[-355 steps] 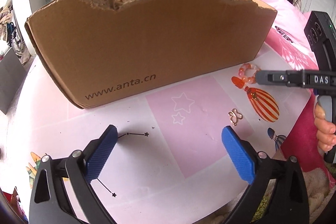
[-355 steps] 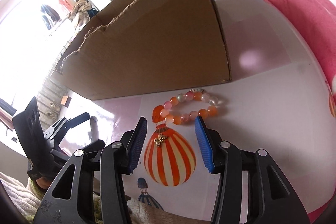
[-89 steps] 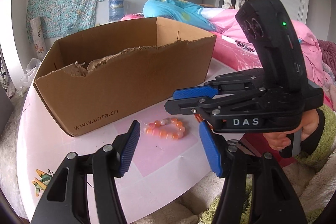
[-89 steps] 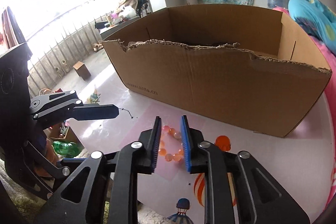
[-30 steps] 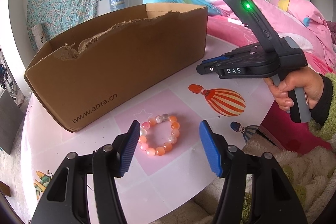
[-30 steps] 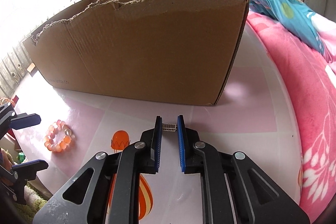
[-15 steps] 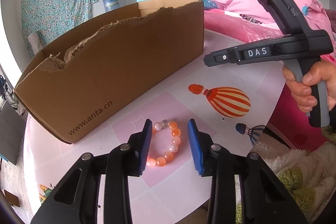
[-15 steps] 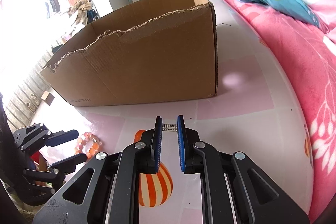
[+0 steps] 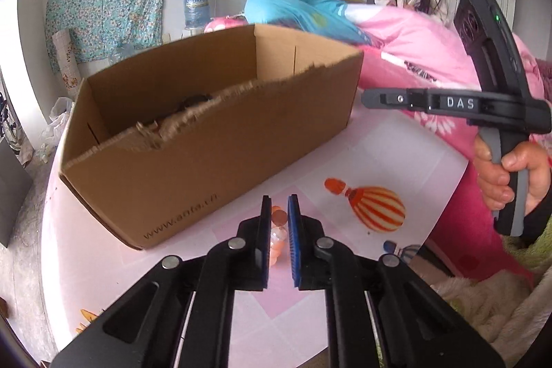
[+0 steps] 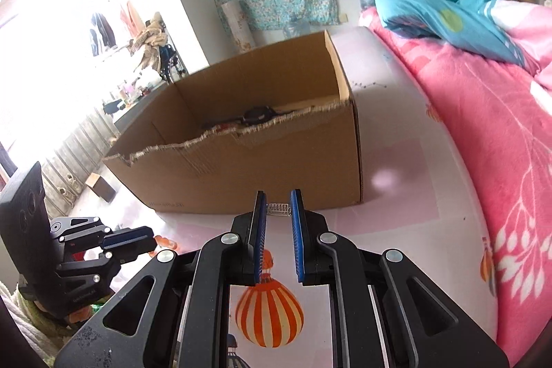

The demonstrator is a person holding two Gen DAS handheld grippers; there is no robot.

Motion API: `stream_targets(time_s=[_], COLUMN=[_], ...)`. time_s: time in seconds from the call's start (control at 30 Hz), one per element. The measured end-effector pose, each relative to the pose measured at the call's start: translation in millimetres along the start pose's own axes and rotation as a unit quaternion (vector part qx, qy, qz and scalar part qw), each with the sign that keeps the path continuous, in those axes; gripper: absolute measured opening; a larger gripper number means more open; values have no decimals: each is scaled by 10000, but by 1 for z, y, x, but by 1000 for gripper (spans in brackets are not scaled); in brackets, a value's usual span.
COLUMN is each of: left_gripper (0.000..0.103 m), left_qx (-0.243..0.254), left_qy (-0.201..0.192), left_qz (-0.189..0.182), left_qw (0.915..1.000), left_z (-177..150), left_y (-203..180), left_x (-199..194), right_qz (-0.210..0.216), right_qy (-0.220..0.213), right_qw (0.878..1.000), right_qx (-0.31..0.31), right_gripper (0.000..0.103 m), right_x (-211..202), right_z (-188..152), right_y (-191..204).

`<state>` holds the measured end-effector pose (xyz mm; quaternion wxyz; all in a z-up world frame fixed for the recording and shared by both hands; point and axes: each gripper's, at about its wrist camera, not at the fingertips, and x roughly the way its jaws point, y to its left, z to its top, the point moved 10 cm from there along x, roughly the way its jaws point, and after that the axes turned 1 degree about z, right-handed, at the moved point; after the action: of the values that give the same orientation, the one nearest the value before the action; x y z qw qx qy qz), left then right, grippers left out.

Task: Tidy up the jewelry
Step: 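Carry the bracelet and clasp over the box and open both tools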

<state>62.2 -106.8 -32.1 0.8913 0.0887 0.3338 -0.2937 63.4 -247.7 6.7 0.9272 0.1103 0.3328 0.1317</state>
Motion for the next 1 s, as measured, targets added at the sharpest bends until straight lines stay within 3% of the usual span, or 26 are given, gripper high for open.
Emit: stream_targets(time_s=[0.17, 0.27, 0.33, 0.5, 0.7, 0.83, 0.9, 1.0], left_gripper=[9, 9, 9, 9, 10, 16, 39, 42], left_qx=[-295, -288, -178, 6, -88, -89, -121, -166], left_qy=[-654, -971, -1006, -199, 1024, 1171, 1095, 904], left_qz=[-474, -478, -209, 273, 612, 660, 705, 768], left_qw=[9963, 9937, 9945, 9994, 9928, 9909, 9914, 9928], left_z=[66, 101, 116, 122, 82, 72, 74, 80], left_y=[12, 22, 32, 64, 96, 100, 100, 103], left_x=[-41, -54, -50, 7, 72, 78, 74, 62], right_qz=[327, 439, 487, 348, 78, -107, -147, -166], right_qy=[-490, -518, -389, 574, 1522, 1598, 1563, 1378], right_qw=[9981, 9969, 9963, 9929, 9781, 9720, 9726, 9774], right_qx=[-201, -394, -584, -984, -1415, -1717, -1717, -1597], right_gripper=[12, 12, 12, 12, 12, 13, 17, 22], right_x=[-17, -11, 0, 58, 105, 108, 105, 96], right_z=[56, 84, 96, 99, 76, 73, 74, 81], right_y=[10, 14, 17, 13, 7, 10, 8, 5])
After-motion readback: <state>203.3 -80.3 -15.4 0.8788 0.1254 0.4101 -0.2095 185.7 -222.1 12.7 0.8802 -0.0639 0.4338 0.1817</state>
